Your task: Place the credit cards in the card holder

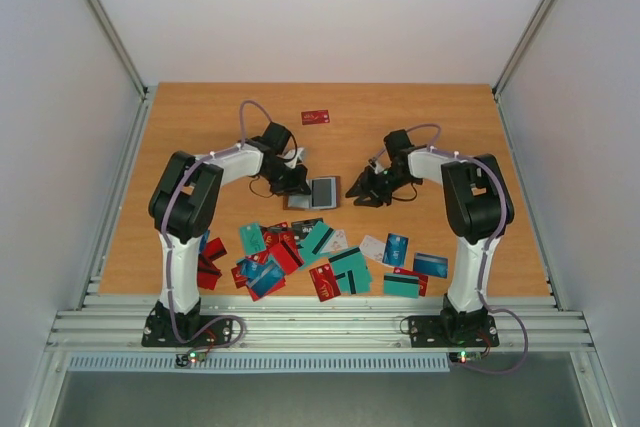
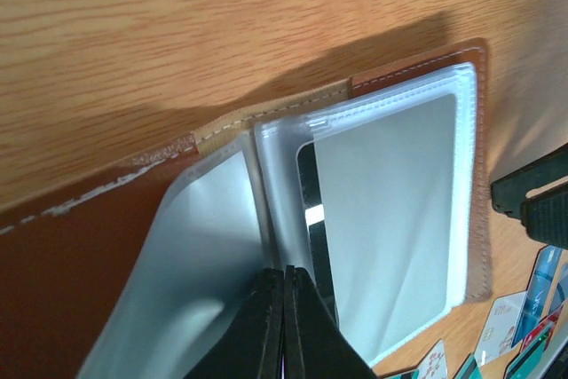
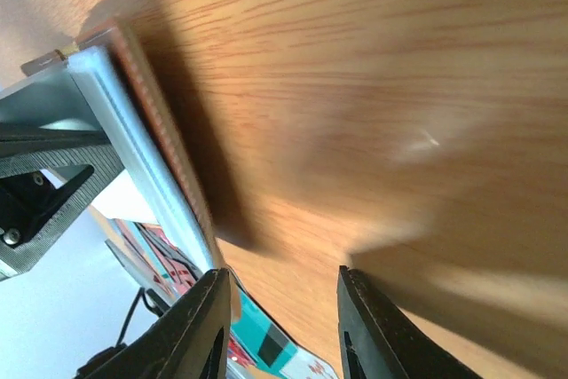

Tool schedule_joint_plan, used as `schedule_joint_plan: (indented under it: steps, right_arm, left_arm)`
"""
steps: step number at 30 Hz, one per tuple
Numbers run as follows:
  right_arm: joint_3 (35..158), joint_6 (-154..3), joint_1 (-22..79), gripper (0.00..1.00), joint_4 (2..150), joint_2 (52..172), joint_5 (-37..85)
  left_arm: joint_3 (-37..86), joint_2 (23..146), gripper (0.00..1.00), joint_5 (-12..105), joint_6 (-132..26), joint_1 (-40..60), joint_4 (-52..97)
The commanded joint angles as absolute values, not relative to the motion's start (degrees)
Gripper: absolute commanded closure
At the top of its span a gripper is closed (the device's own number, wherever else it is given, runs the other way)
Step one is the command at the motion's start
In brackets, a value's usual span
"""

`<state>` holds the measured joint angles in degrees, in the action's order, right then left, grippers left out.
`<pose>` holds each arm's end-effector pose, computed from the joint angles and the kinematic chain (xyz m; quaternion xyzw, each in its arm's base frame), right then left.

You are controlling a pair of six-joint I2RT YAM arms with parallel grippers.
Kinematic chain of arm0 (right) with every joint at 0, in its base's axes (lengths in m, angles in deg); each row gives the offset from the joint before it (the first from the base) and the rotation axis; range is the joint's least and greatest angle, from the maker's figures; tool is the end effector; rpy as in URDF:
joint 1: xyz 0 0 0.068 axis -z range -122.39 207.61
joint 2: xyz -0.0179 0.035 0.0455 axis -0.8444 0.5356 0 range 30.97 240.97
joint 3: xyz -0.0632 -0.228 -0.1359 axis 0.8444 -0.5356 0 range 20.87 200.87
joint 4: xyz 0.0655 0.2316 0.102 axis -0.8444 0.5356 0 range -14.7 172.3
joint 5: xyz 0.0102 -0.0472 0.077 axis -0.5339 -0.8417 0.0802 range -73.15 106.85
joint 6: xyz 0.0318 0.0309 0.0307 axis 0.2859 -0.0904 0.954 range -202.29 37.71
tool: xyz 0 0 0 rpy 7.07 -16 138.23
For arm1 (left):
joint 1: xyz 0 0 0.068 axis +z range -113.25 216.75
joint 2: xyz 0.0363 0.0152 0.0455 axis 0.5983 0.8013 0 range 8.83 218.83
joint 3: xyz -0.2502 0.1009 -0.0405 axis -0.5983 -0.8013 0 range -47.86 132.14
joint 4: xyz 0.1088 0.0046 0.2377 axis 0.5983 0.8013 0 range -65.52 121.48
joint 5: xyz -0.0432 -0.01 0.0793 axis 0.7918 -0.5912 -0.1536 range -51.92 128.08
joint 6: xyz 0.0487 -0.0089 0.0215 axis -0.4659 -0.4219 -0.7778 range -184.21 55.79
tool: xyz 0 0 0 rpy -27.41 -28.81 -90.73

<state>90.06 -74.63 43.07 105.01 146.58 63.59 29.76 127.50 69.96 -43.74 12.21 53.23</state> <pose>0.3516 0.1179 0.1200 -0.1025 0.9067 0.4077 0.0330 0.3622 -0.1861 0.1316 0.0817 0.9443 -0.3144 0.0523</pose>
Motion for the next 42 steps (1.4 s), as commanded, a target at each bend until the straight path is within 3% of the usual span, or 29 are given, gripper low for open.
schedule_joint_plan:
  steps: [1,12,42]
  right_arm:
    - [91.7,-78.9,43.9,0.65,110.8,142.9,60.0]
    - [95.7,-77.6,42.3,0.65,104.7,142.9,74.7]
    - [99.2,-75.9,38.8,0.64,104.5,152.0,70.6]
  left_arm:
    - [31.7,128.8,0.97,70.3,-45.0,12.0,55.0]
    - [32.9,129.4,1.00,70.4,-46.3,12.0,57.3]
    - [34.2,132.3,1.00,67.0,-50.2,10.1,62.6]
